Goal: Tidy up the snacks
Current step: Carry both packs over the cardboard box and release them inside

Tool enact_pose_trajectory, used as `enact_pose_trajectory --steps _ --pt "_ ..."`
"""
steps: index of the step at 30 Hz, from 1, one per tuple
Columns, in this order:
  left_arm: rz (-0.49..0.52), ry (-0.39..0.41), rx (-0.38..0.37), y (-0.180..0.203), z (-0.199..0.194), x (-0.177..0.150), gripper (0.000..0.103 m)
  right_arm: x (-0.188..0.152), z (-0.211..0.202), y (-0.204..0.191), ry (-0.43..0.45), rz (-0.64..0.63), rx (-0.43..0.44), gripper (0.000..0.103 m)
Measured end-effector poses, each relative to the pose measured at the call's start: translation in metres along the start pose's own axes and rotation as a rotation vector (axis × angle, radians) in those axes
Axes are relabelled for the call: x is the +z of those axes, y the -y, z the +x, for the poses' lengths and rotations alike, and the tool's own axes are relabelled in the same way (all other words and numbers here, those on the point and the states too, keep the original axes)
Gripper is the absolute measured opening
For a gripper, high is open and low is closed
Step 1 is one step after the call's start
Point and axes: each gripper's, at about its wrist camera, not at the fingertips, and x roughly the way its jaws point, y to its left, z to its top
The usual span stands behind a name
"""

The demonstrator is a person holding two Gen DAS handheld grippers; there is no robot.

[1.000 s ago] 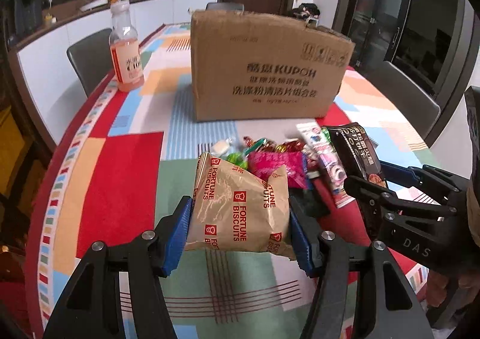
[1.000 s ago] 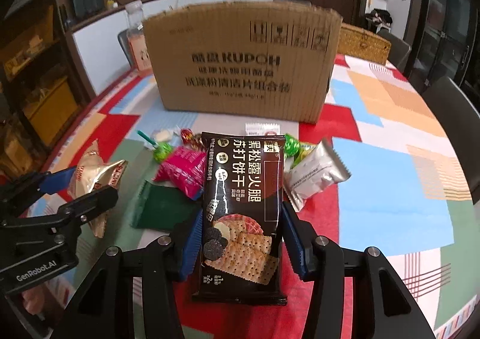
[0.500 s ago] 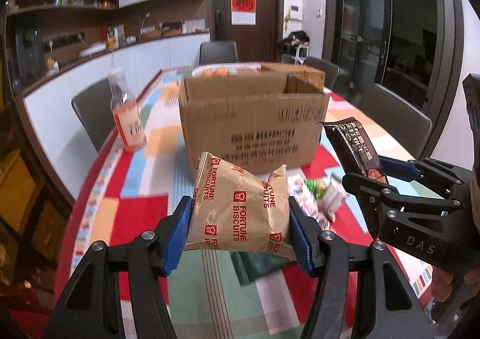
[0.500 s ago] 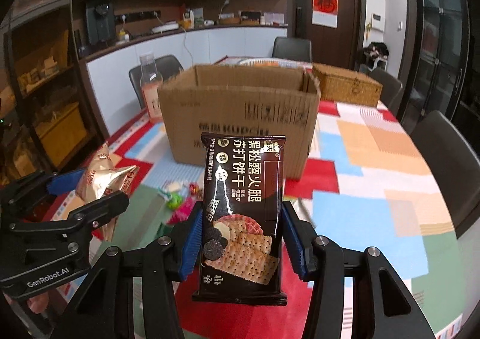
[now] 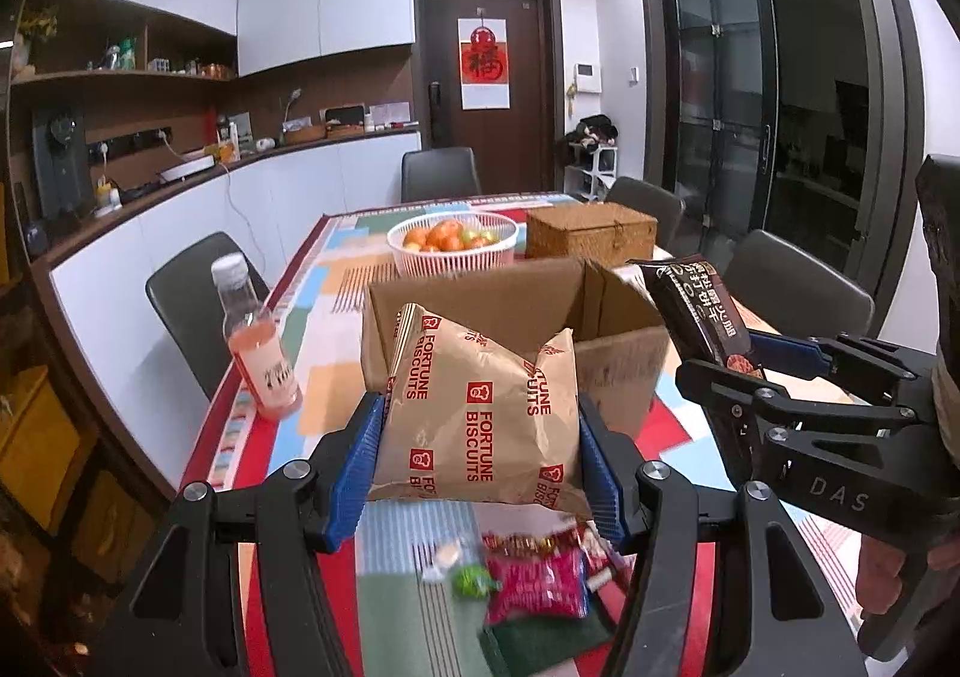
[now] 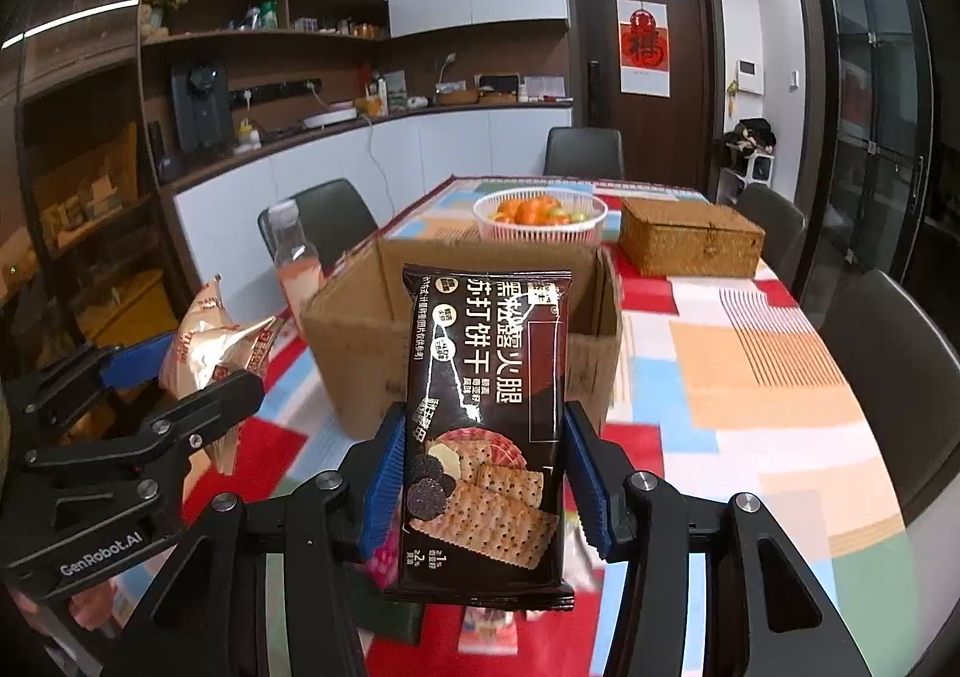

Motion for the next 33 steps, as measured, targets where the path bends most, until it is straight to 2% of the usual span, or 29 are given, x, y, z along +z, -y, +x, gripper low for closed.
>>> enact_pose_trajectory --steps 6,15,26,33 --pt "-0.002 0.012 -0.011 -0.005 0.019 0.031 0.06 0.027 0.015 0.007 0.03 0.007 0.013 0.05" --pt "-0.001 0.014 0.006 -0.012 0.053 0.065 0.06 0.059 0.054 0.018 0.006 0.033 0.048 0.05" --pt "-0.048 -0.101 -0.014 -0.028 0.116 0.078 0.06 0.094 0.104 0.034 -0.047 0.059 0.049 0.051" --pt "-0.075 -0.169 0.01 -0.038 0.149 0.078 0.064 0.101 0.133 0.035 -0.087 0.047 0.028 0.051"
